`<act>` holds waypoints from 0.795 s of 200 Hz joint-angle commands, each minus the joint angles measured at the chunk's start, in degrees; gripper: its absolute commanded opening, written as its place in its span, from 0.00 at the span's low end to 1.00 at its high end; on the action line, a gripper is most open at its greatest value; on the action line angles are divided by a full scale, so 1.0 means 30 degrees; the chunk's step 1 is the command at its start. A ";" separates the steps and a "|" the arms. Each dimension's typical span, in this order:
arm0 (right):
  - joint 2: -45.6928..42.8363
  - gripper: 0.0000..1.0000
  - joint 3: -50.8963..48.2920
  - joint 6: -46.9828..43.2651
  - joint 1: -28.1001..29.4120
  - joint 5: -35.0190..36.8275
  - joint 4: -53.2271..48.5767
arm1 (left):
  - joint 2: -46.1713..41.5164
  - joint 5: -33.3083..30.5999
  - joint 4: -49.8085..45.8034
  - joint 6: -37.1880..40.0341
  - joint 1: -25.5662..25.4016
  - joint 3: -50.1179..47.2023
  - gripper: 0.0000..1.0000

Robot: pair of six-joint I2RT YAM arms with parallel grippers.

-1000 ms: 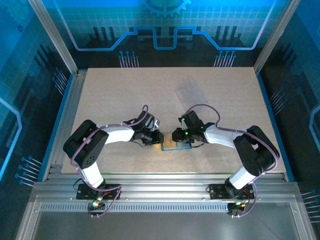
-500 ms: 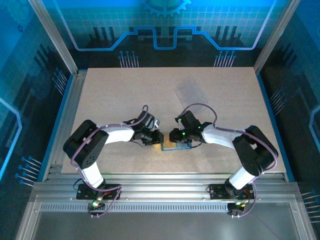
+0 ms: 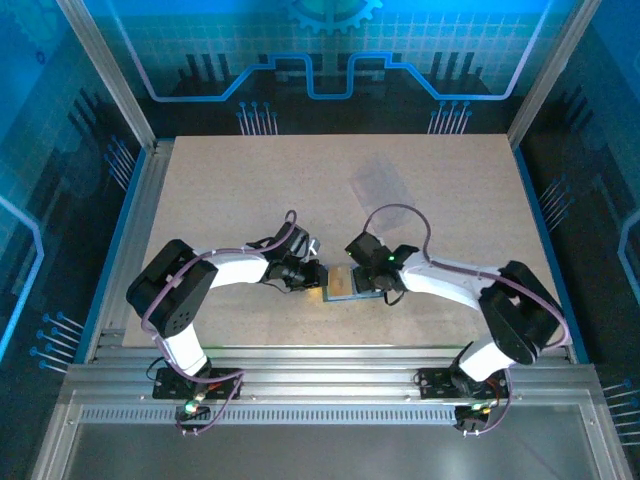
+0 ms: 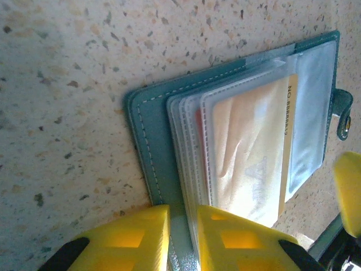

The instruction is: Put the credit cards into the card holder

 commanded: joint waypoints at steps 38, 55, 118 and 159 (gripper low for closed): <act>0.2575 0.58 0.1761 0.1105 0.1125 0.4873 -0.2221 | 0.0216 0.0511 0.0025 -0.0293 -0.0096 0.0249 0.21; 0.2599 0.54 0.1581 0.0975 0.1059 0.4983 -0.1779 | 0.0126 0.0548 0.0032 -0.0310 -0.0091 0.0234 0.21; 0.2766 0.12 0.1969 0.0275 0.0639 0.5248 -0.1641 | 0.0368 0.0532 0.0029 -0.0205 -0.0101 0.0322 0.22; 0.0646 0.00 0.1648 -0.0647 0.0740 0.3221 -0.0964 | 0.1248 0.1221 0.0729 -0.0568 -0.0158 0.0421 0.22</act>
